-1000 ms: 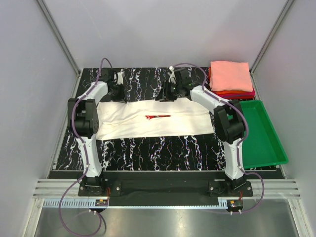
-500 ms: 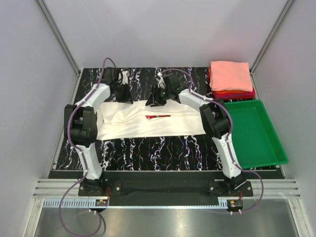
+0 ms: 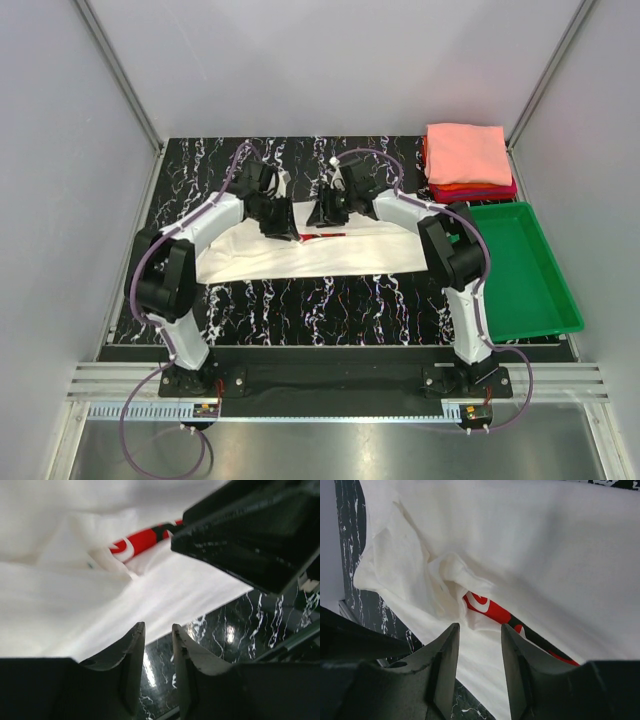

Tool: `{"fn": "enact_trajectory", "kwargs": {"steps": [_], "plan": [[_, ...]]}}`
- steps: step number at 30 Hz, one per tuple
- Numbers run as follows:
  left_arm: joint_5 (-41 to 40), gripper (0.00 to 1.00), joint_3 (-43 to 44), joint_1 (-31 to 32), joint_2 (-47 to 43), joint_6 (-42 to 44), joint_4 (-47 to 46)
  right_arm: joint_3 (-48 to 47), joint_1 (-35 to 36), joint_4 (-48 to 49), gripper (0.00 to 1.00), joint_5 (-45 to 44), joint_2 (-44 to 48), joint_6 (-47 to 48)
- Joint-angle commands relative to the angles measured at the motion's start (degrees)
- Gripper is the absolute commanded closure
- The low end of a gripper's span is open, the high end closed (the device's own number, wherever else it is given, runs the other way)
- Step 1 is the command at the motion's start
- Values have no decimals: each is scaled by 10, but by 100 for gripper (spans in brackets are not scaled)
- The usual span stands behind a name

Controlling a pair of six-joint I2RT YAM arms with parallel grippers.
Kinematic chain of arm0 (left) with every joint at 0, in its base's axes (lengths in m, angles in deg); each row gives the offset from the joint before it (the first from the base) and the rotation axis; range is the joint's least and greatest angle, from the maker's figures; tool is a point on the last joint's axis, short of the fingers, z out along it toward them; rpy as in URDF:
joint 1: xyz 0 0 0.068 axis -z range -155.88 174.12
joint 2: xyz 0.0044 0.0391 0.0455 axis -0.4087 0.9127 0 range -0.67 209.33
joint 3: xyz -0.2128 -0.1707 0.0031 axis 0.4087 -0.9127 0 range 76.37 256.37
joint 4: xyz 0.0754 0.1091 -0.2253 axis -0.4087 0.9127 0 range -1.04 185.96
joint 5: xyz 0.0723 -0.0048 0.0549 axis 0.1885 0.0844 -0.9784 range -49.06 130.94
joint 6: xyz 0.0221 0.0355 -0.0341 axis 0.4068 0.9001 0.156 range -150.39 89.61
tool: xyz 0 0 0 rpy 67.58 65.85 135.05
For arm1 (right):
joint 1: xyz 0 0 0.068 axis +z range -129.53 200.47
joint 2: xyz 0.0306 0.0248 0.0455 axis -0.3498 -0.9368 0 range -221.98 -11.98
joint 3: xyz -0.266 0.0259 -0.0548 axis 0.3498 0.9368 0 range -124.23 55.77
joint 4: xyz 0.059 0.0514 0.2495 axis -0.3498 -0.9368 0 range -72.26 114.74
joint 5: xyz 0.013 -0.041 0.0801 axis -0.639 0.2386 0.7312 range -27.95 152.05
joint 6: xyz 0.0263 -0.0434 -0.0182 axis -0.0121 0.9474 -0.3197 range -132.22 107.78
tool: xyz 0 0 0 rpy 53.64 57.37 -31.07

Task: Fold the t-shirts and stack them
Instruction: Fold the tshirt

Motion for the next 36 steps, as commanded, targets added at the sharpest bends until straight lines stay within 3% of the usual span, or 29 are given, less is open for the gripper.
{"fn": "enact_trajectory", "kwargs": {"steps": [1,5,9,20,36], "plan": [[18,65,-16,2,-59,-28,-27,17,0,23,55,-17,61,19],[-52,59,-4,-33,-97,4,16,21,0,24,54,-2,79,15],[-121,52,-20,-115,-111,33,29,23,1,41,54,43,78,13],[-51,48,7,-223,6,74,25,15,35,66,52,101,34,52],[10,47,55,-229,80,130,22,-8,53,62,52,107,-28,76]]}}
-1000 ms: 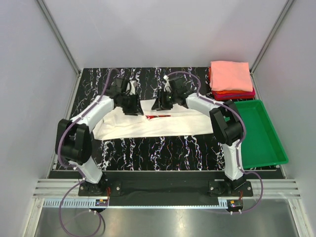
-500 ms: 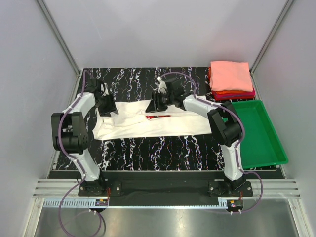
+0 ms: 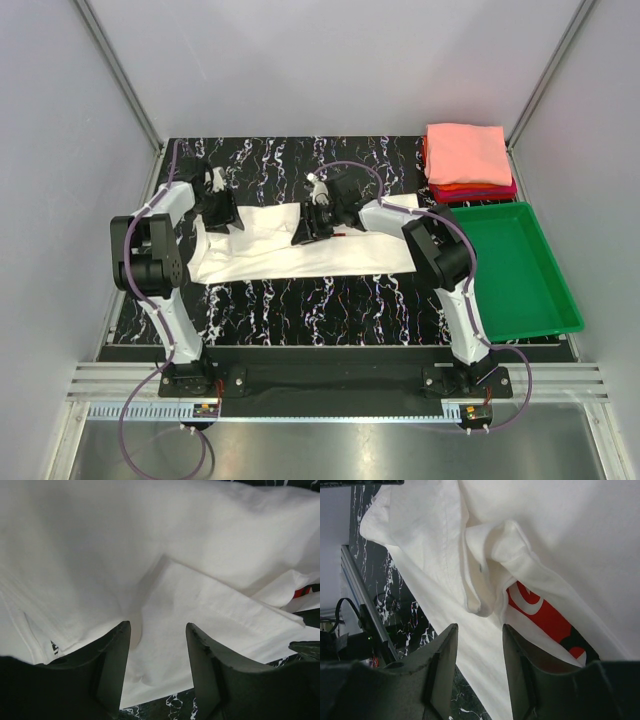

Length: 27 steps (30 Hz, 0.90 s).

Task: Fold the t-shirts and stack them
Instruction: Fold the tshirt

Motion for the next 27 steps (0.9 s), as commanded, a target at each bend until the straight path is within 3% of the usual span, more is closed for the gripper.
{"fn": "enact_trajectory", "kwargs": {"steps": [1,13,27], "plan": [[23,47,40,0,10,22,-8,-23,11,17,52,11,1,21],[52,48,67,-1,41,34,-31,-51,11,16,53,14,-11,21],[78,59,99,-1,86,40,-44,-80,12,7,62,14,-28,17]]}}
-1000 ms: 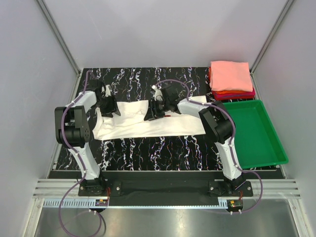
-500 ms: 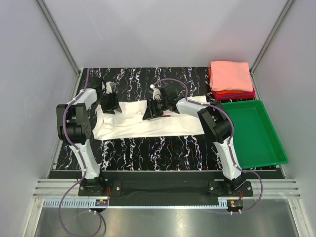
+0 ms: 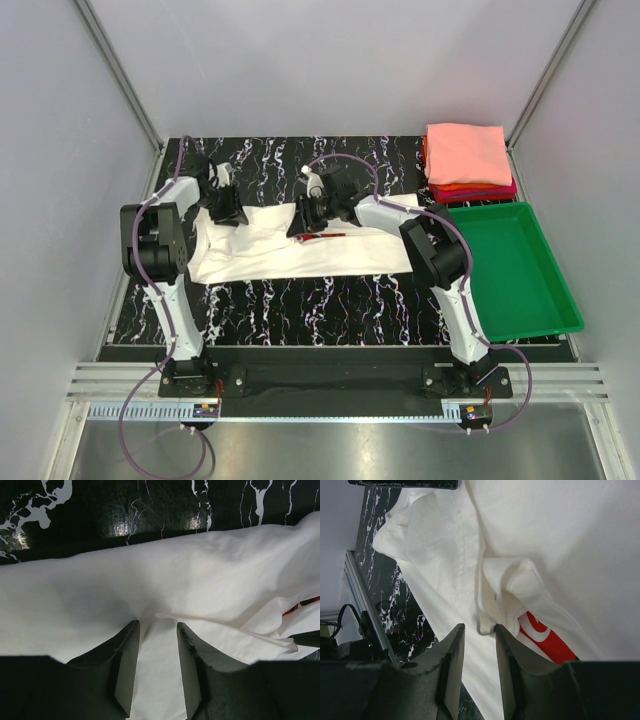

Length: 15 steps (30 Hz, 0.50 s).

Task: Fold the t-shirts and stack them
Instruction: Fold the tshirt

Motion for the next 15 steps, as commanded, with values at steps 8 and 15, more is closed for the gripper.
{"fn": "enact_trajectory", "kwargs": {"steps": [8,15], "plan": [[34,81,30,0,6,8,-16,-39,8,6,66,13,-14,1],[26,100,-5,0,-67,-41,-4,-31,8,4,100,3,-3,7]]}}
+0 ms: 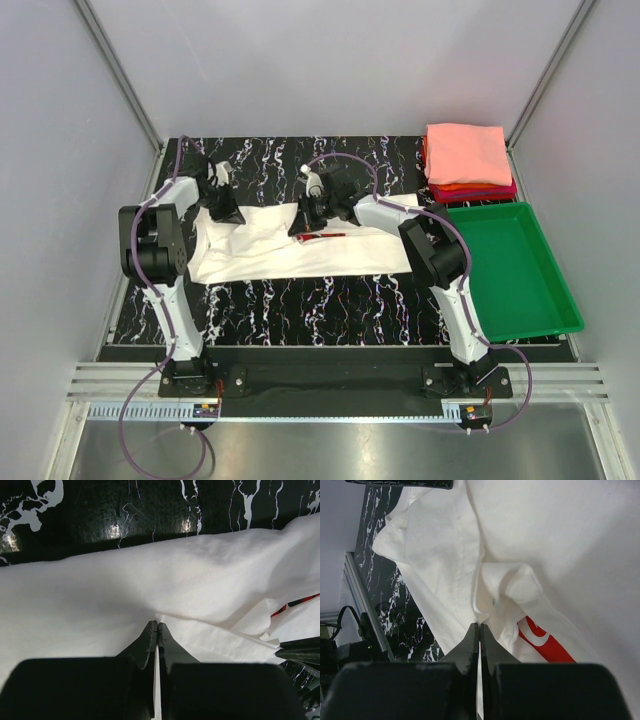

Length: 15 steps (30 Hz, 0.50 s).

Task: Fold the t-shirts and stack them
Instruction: Fold the tshirt

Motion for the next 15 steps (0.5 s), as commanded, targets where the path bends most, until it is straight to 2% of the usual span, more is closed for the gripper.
{"fn": "enact_trajectory", "kwargs": {"steps": [1,9,15], "plan": [[1,100,-16,-1,-80,-32,1,-14,9,6,100,4,9,7],[-55,100,-124,0,-217,-67,9,14,9,7,100,-21,52,9],[-67,100,-169,3,-295,-105,-3,26,8,13,100,-28,81,5]]}}
